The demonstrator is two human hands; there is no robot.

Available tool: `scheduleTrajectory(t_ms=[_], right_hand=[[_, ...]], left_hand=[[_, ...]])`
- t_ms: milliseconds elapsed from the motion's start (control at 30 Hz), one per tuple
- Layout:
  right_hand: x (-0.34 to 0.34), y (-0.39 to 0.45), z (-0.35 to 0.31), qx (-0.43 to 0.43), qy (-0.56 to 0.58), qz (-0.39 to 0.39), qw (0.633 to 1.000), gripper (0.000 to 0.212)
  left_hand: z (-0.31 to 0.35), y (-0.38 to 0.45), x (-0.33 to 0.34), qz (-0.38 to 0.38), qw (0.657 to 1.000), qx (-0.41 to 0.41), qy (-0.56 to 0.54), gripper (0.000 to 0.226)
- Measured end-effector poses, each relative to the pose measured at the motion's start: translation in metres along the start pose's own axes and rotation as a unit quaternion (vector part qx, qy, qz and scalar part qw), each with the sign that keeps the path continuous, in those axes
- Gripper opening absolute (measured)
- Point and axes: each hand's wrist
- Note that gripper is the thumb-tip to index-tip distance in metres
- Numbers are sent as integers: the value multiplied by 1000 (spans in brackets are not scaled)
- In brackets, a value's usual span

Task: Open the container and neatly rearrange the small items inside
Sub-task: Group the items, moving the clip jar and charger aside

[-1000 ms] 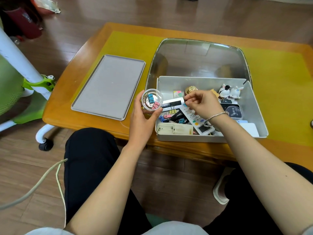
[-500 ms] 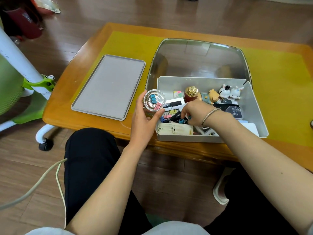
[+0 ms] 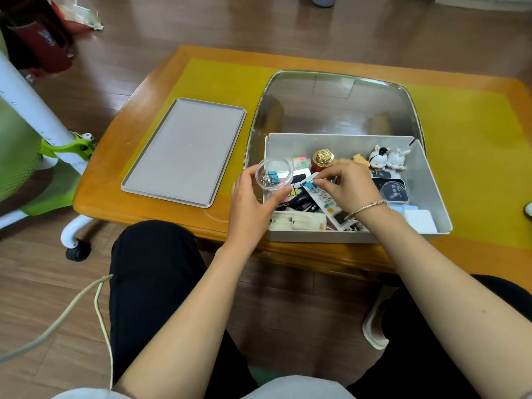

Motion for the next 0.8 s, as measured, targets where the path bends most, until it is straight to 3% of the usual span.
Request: scheduleTrajectory(t_ms=[200,333,800], right_hand=[[-7,-5,0,17,79,92,993,8],[-11,-9,-6,27,163,128,978,9],[0,-6,-33,11,154,91,984,8]], left_hand=[[10,-1,5,76,975,153,139,68],[8,0,16,27,992,59,110,68],[3,1,27,37,983,80,164,69]])
Point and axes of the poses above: each hand's wrist, its own y-axis towards the middle knuckle, its own x-axis out of the palm, z = x × y, and after that the axes turned 11 degrees about y, right-handed
